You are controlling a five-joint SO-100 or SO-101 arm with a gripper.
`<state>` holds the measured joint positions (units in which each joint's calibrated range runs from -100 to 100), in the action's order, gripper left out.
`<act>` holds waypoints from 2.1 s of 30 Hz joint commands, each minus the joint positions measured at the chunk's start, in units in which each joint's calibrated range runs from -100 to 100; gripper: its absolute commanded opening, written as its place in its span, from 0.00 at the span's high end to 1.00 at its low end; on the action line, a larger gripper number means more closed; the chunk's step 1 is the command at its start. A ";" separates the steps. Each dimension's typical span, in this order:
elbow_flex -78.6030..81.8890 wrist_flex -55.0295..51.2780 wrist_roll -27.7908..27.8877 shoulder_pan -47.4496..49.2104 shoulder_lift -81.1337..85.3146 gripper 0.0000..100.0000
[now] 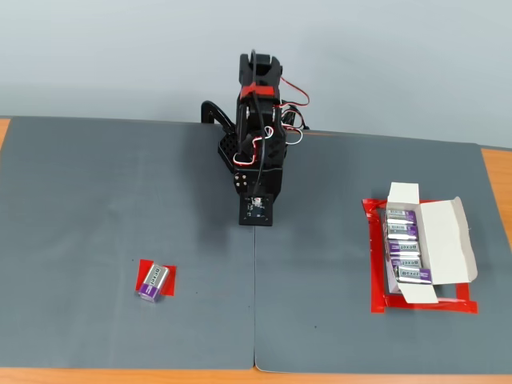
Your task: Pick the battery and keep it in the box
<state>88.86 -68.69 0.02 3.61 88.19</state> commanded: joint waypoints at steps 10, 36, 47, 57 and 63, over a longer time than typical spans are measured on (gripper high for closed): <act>-29.57 8.19 -0.05 -6.93 -28.97 0.98; -68.19 15.22 4.48 -26.25 -77.72 0.98; -71.27 19.04 4.74 -25.73 -85.60 0.98; -71.27 19.12 4.74 -24.83 -90.10 0.77; -71.36 19.12 4.74 -24.31 -91.88 0.73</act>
<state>20.43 -50.13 4.57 -21.08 -3.91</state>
